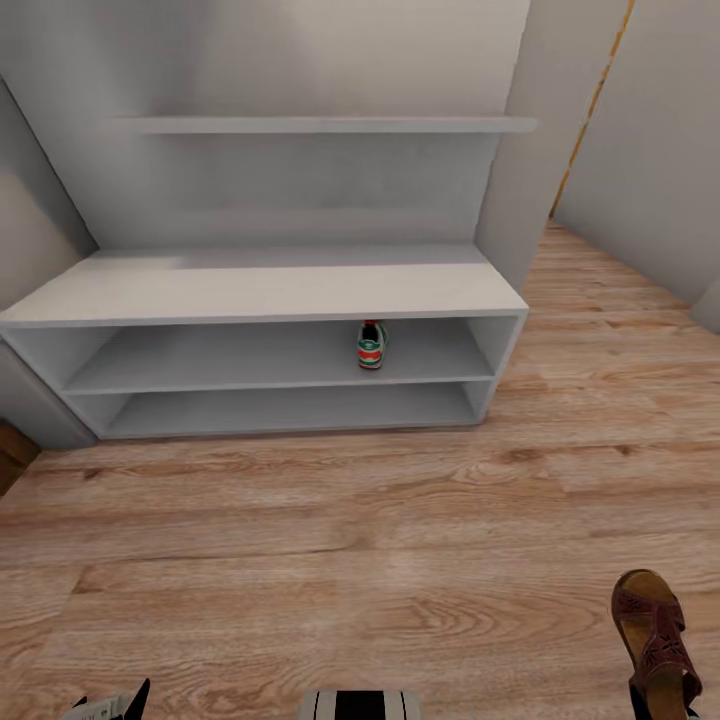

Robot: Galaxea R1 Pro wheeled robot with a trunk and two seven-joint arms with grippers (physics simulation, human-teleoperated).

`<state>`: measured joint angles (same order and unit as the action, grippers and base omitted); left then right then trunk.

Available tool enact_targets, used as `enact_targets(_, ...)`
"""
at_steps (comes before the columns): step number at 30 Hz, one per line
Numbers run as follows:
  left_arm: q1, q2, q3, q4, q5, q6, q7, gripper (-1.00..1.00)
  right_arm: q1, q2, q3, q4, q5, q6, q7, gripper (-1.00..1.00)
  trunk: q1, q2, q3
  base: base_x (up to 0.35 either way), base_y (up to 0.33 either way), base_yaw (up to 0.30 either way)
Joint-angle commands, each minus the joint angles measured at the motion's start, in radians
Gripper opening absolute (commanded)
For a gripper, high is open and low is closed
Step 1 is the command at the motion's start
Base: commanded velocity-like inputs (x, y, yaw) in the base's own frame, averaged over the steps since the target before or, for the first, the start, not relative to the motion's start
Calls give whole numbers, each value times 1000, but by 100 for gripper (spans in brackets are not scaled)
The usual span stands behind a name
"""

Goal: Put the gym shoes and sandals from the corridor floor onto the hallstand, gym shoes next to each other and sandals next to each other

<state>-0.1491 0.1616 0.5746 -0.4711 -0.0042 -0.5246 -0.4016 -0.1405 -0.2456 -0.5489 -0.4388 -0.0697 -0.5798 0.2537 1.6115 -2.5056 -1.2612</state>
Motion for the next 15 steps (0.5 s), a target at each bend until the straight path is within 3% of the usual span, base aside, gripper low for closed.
enact_targets(1, -1, -1, 7, 2, 0, -2, -9, 100, -1, 0, -5, -1, -9, -1, 11, -100, 0, 0, -1, 0, 306, 0)
enact_targets(15, -1, 1, 9, 2, 0, -2, -9, 100, -1, 0, -5, 0, -9, -2, 10, -100, 0, 0, -1, 0, 307, 79)
